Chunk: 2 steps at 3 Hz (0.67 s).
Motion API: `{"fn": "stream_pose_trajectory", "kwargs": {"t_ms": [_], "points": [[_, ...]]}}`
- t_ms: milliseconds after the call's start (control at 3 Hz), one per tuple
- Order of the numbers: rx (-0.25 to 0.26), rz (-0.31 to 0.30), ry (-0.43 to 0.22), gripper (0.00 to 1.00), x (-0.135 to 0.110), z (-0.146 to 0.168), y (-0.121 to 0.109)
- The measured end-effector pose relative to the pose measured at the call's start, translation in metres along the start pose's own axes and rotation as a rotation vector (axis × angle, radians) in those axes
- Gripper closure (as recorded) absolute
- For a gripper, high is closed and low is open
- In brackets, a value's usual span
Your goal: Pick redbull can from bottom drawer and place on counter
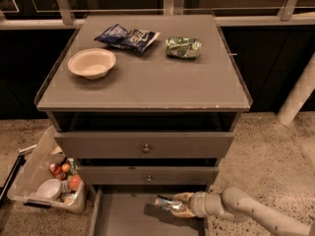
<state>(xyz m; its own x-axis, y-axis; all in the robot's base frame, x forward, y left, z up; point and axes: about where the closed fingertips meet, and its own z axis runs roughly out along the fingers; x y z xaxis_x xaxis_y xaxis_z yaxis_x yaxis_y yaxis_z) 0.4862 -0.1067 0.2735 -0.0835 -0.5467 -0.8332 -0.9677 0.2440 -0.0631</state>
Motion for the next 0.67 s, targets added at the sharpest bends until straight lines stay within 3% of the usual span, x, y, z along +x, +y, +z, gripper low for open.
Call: {"fn": "stream_pose_trajectory", "kwargs": {"t_ms": [333,667], "points": [[0.054,-0.035,0.033,1.0,-0.026,-0.0444,-0.0135],[0.054,-0.035,0.033,1.0,-0.0261,-0.0445,-0.0134]]}}
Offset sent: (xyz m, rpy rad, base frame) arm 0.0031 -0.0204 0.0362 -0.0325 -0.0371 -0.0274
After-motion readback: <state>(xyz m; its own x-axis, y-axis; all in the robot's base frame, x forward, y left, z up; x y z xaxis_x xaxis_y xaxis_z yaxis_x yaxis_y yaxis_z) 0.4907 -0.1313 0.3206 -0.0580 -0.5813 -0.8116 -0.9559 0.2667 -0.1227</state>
